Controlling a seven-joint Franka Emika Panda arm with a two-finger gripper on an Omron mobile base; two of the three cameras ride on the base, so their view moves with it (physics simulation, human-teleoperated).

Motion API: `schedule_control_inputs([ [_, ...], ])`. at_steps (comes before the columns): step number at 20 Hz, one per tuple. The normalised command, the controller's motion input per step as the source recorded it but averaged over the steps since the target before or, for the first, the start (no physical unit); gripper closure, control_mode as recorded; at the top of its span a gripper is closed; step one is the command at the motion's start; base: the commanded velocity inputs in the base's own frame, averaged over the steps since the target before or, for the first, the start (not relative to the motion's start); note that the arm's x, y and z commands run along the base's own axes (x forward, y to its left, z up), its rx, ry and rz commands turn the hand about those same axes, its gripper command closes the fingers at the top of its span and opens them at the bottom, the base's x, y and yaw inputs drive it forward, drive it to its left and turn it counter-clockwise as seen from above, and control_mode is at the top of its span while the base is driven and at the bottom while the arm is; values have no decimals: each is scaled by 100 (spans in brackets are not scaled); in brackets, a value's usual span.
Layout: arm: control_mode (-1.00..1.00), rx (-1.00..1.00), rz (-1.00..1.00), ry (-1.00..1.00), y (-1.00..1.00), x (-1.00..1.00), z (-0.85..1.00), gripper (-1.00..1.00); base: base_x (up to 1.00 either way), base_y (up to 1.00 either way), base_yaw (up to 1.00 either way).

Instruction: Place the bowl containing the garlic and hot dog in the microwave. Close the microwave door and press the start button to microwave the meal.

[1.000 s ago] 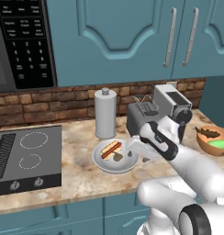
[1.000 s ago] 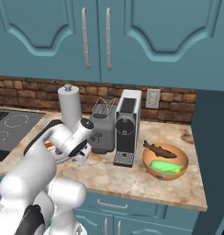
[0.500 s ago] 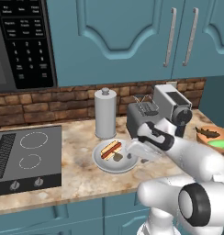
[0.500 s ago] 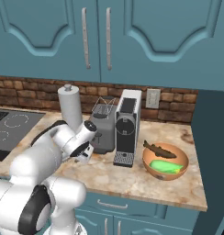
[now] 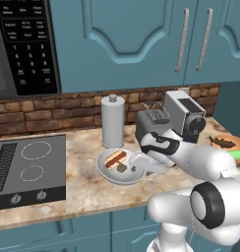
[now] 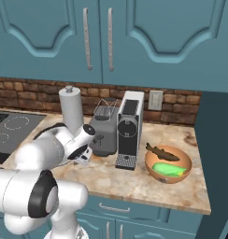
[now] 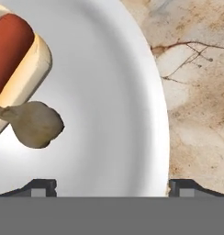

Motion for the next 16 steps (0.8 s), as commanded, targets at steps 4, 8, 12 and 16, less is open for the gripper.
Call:
schedule_control_inputs([
  [4,-100,0,0,0,2,0,0,100,0,0,0],
  [8,-100,1,0,-1,0,-1,6,100,0,0,0],
  [12,-100,2,0,-6,-4,-28,57,100,0,0,0],
  [16,-100,1,0,0,-29,-43,66,100,0,0,0],
])
